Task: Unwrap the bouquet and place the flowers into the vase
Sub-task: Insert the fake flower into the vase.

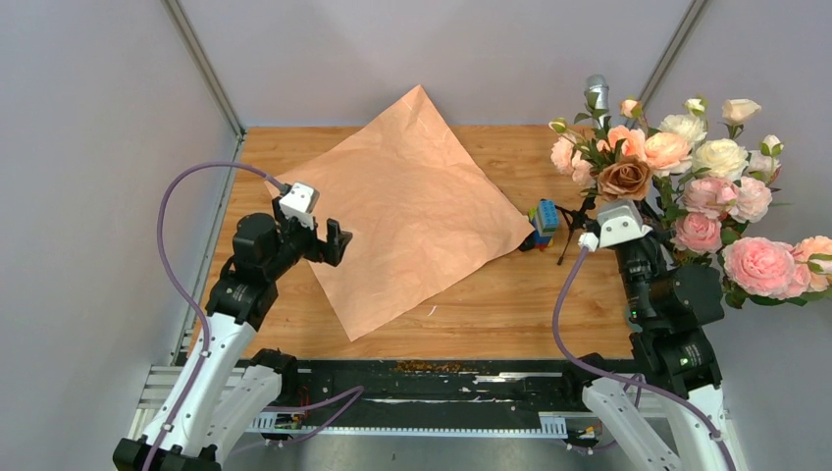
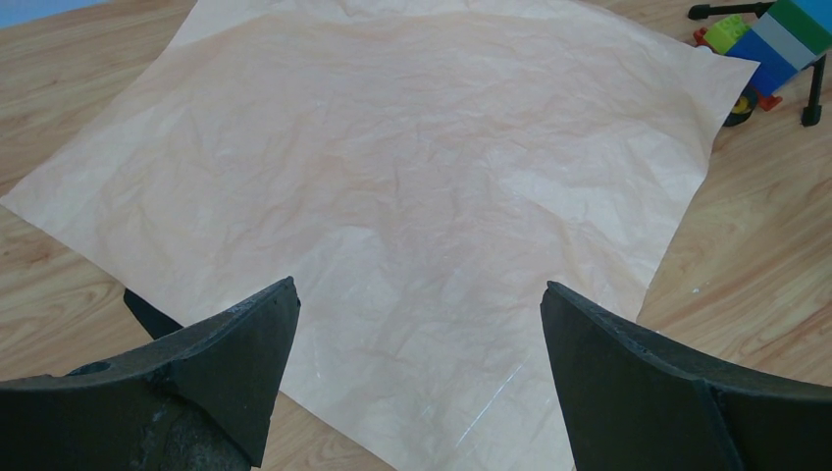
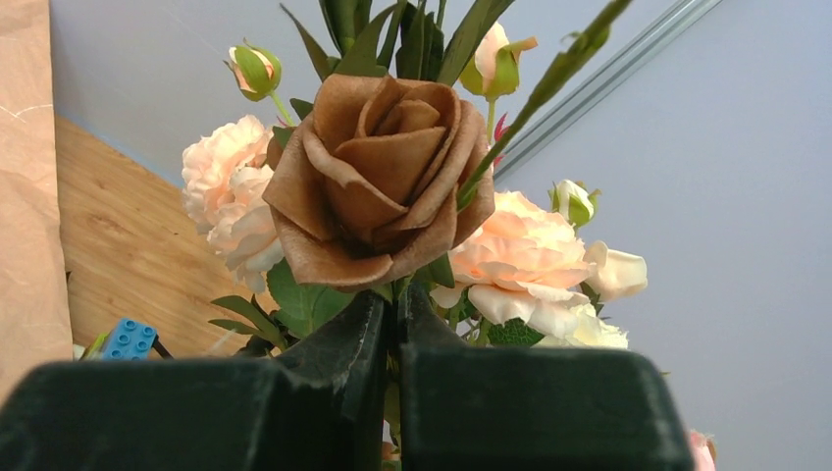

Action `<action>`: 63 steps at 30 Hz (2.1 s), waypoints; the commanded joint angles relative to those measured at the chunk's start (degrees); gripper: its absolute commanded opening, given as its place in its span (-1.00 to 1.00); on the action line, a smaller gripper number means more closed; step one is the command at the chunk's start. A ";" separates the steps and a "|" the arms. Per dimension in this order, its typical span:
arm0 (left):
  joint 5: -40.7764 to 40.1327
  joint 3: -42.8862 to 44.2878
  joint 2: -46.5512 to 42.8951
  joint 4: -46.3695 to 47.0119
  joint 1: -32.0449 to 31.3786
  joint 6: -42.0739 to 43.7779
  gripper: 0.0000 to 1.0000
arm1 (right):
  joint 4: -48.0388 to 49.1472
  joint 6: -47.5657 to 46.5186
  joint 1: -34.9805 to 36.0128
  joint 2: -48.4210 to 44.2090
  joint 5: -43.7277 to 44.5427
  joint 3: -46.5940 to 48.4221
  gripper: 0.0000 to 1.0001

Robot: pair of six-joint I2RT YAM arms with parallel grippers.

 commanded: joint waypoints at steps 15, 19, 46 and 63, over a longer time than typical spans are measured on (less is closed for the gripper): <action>1.39 -0.62 -0.98 2.17 -0.66 1.60 1.00 | 7.86 -0.96 -0.31 -4.06 6.03 -7.47 -1.00; 1.56 -0.65 -0.98 2.12 -0.83 1.67 1.00 | 8.81 -1.02 -0.32 -4.57 7.47 -8.75 -1.00; 2.39 -0.78 -0.52 2.61 -1.25 1.50 1.00 | 18.94 -2.19 -0.39 -6.35 23.13 -13.43 -0.83; 2.58 -0.96 -1.11 2.65 -1.21 1.42 1.00 | 21.57 0.96 -0.40 -6.31 30.31 -15.59 -0.62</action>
